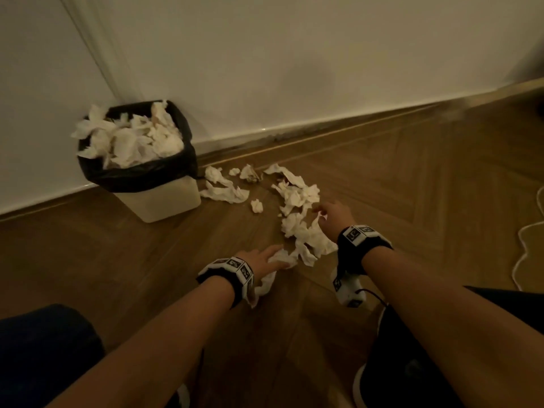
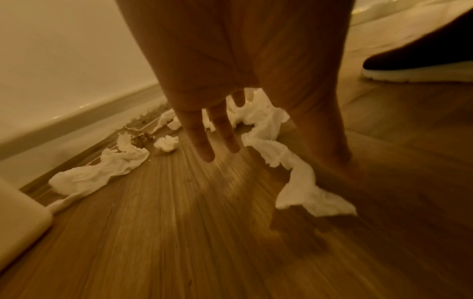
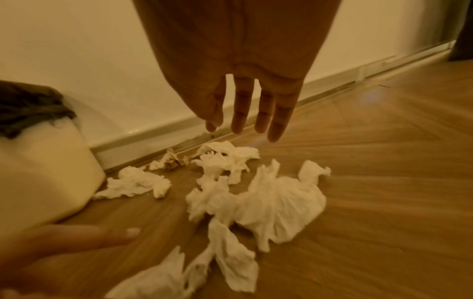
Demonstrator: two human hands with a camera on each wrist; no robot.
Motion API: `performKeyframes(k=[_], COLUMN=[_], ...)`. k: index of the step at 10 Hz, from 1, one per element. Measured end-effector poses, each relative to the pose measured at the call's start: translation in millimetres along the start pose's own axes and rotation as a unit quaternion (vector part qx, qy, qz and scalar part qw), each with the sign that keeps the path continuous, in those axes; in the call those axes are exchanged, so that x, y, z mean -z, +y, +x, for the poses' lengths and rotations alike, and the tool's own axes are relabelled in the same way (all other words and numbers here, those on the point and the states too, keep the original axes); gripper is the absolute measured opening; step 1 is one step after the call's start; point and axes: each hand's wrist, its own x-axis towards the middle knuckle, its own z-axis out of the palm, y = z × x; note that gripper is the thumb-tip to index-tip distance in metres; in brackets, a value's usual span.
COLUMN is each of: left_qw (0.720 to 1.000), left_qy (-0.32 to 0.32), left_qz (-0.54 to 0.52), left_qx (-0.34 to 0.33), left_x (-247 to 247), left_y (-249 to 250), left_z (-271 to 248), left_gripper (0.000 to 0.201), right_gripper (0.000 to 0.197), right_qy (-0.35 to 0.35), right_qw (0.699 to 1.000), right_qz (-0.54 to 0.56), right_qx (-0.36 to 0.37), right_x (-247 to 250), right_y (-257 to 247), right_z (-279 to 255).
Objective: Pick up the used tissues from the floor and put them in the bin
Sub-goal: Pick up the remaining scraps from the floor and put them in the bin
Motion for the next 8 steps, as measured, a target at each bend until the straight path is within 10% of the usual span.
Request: performKeyframes(k=[6,8], left_qw=[0.998,0.997], left_qy=[-0.007,-0.039], left_qz=[-0.034,0.005], left_qx=[0.049,0.062], left_x=[3,10], left_y=[31,34], left_z=[23,28], left_gripper=[0.056,0.033], right_gripper=[0.072,0.048], right_qy=[-0.1,-0.07], right_qw=[0.991,0.992], right_qz=[-0.047,-0.021], right_qx=[-0.079,-0.099], right_x=[-70,-87], right_y=[29,32], right_z=[-8,-13])
